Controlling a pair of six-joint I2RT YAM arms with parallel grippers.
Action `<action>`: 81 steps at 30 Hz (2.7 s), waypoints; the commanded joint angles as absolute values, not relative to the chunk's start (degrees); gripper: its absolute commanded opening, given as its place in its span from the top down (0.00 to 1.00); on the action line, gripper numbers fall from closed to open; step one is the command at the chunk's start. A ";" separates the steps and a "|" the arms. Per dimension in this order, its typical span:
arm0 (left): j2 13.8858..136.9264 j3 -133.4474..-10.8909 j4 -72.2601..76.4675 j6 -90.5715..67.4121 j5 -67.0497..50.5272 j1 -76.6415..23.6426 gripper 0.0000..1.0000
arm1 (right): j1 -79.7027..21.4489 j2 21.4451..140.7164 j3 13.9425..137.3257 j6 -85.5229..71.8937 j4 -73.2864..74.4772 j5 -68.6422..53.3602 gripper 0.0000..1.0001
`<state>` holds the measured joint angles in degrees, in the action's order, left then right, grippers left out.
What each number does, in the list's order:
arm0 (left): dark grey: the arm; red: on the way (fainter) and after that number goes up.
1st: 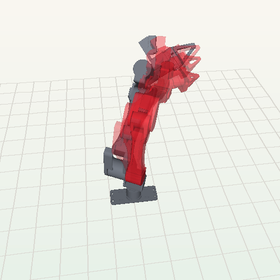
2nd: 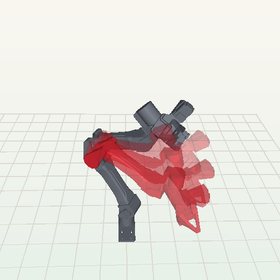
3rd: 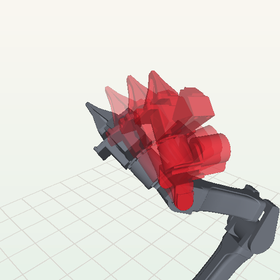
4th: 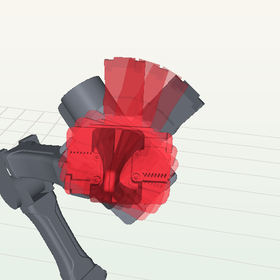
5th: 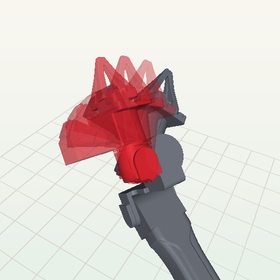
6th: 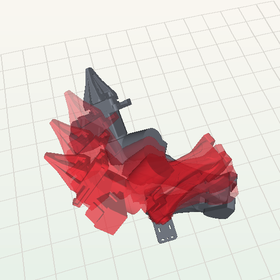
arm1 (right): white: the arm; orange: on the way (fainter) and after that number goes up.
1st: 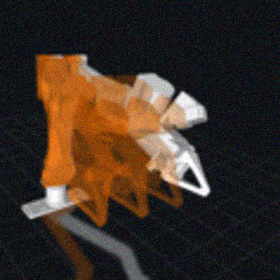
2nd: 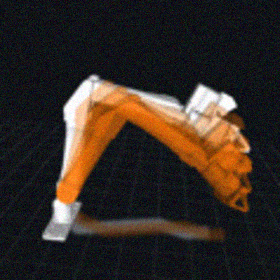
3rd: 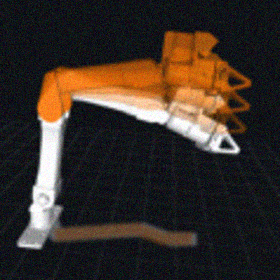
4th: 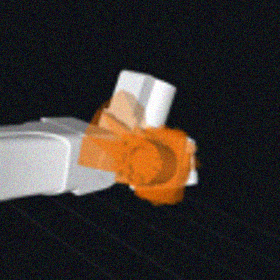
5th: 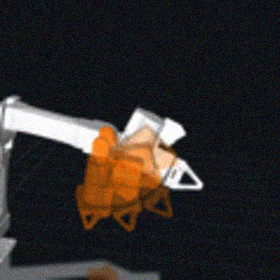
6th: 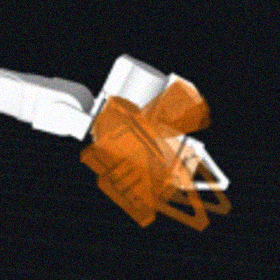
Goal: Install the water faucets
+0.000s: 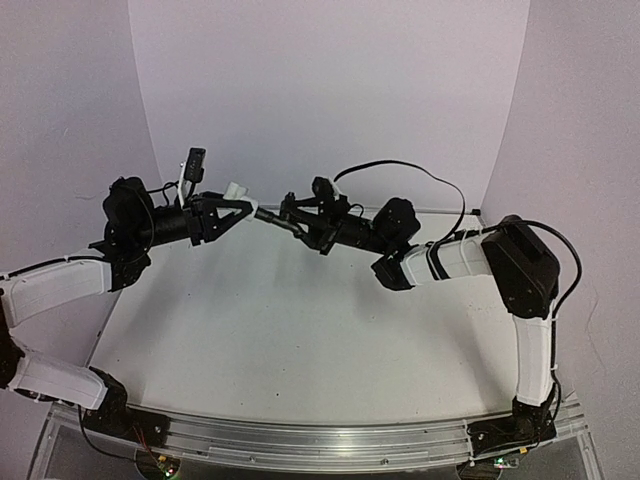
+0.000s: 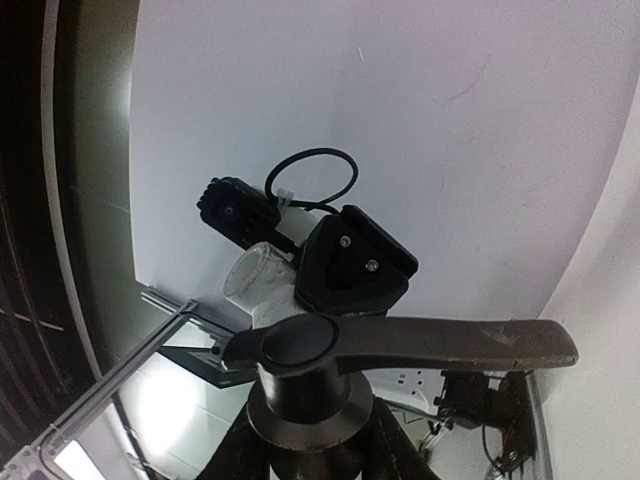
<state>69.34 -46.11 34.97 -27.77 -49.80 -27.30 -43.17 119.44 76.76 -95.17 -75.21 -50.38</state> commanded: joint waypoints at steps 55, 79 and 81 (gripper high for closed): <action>77.26 -67.47 15.17 -63.27 -47.64 -29.27 1.00 | -48.47 102.50 79.89 -7.99 -24.59 -31.29 0.65; 74.99 -63.80 23.39 -15.02 -74.88 -27.08 1.00 | -37.31 118.89 82.30 -97.59 -77.15 -62.06 0.50; 72.19 -61.38 23.43 -20.90 -65.06 -27.07 1.00 | -35.83 115.66 77.99 -90.29 -73.68 -61.08 0.38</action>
